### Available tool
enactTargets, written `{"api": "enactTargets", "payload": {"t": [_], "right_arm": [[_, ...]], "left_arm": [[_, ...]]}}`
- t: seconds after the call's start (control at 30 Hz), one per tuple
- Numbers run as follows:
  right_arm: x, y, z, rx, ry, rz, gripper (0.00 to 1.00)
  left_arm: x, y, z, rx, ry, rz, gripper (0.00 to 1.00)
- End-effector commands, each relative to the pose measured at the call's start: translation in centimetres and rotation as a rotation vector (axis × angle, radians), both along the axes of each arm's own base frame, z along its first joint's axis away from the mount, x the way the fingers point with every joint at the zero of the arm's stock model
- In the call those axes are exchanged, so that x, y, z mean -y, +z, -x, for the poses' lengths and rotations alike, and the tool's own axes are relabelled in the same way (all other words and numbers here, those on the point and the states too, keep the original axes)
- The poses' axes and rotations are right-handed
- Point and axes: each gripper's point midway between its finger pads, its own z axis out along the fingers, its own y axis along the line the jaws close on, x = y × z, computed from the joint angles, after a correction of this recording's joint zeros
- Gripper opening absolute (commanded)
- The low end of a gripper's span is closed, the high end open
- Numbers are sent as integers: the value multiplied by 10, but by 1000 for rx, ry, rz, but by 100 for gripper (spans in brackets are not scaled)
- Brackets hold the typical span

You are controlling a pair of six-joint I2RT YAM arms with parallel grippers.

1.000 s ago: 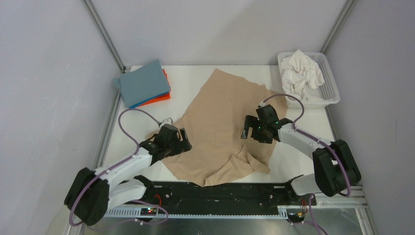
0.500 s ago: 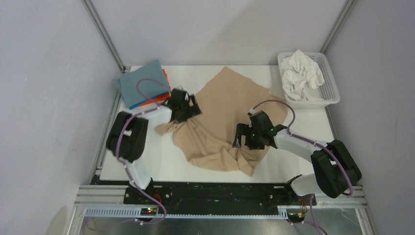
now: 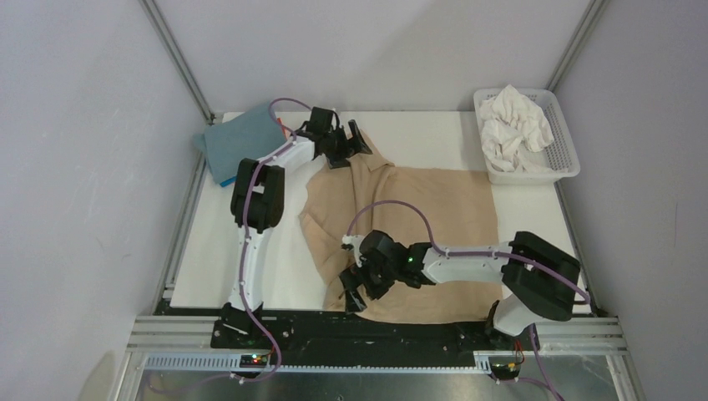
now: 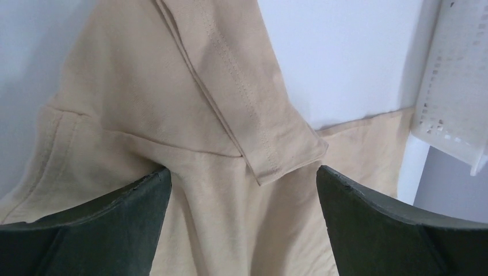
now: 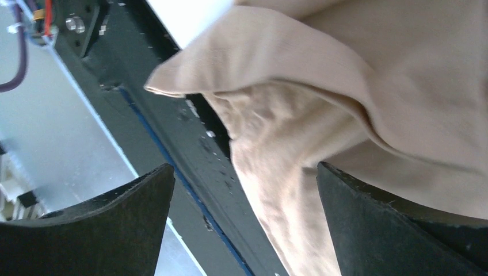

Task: Fold and stack the t-shirts
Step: Flatten out the tshirt

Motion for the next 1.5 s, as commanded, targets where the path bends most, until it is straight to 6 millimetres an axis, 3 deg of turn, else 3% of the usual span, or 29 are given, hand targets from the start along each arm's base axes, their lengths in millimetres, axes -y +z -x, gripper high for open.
{"api": "enactTargets", "payload": {"t": [0.0, 0.03, 0.07, 0.1, 0.13, 0.17, 0.2, 0.23, 0.27, 0.3, 0.33, 0.37, 0.4, 0.43, 0.47, 0.5, 0.57, 0.63, 0.87, 1.0, 1.13, 1.3, 1.47], "right_arm": [[32, 30, -48, 165, -208, 69, 99], [38, 50, -56, 199, -267, 29, 99], [55, 50, -71, 232, -343, 53, 99], [68, 62, -75, 256, -402, 26, 99], [84, 68, -92, 284, -499, 27, 99], [99, 78, -94, 303, -551, 0, 100], [119, 79, -110, 304, -667, 7, 100], [139, 80, -110, 299, -736, 10, 100], [164, 79, -125, 288, -867, 26, 99], [185, 73, -123, 271, -928, 51, 100], [209, 70, -133, 251, -1043, 68, 100], [222, 62, -129, 224, -1075, 83, 100], [242, 61, -136, 213, -1153, 89, 100], [246, 51, -131, 165, -1159, 94, 99], [262, 48, -136, 145, -1223, 98, 99], [261, 42, -131, 97, -1210, 79, 99], [271, 36, -133, 41, -1241, 35, 99], [270, 32, -133, 18, -1225, 7, 99], [266, 10, -127, -41, -1186, 29, 98], [271, -1, -125, -50, -1195, 72, 98], [274, -5, -124, -51, -1200, 96, 98], [277, -9, -124, -56, -1209, 113, 98], [279, -15, -123, -71, -1213, 137, 98]], "left_arm": [[-13, 48, -4, 117, -19, -67, 100], [-17, 66, 5, 152, -30, -95, 100], [-26, 73, 7, 175, -5, -135, 100], [-30, 84, 22, 198, -14, -167, 100], [-39, 112, 27, 256, 15, -194, 100], [-41, 100, 44, 239, -2, -235, 100], [-47, 122, 53, 288, 22, -259, 100], [-43, 110, 73, 271, -9, -295, 100], [-46, 127, 86, 313, 4, -315, 100], [-40, 108, 110, 288, -36, -358, 100], [-37, 120, 125, 320, -47, -361, 100], [-29, 95, 155, 291, -100, -416, 100], [-28, 92, 175, 298, -127, -433, 100], [-11, 87, 198, 320, -189, -459, 100], [-9, 78, 218, 316, -235, -475, 100], [10, 73, 245, 335, -343, -473, 100], [24, 57, 286, 343, -505, -478, 100], [27, 44, 312, 329, -587, -480, 100], [12, 2, 354, 213, -611, -516, 99], [11, -5, 369, 196, -619, -524, 87], [4, -9, 377, 188, -600, -535, 67], [-7, -6, 376, 194, -532, -545, 26], [-31, 12, 367, 241, -361, -538, 2]]}}
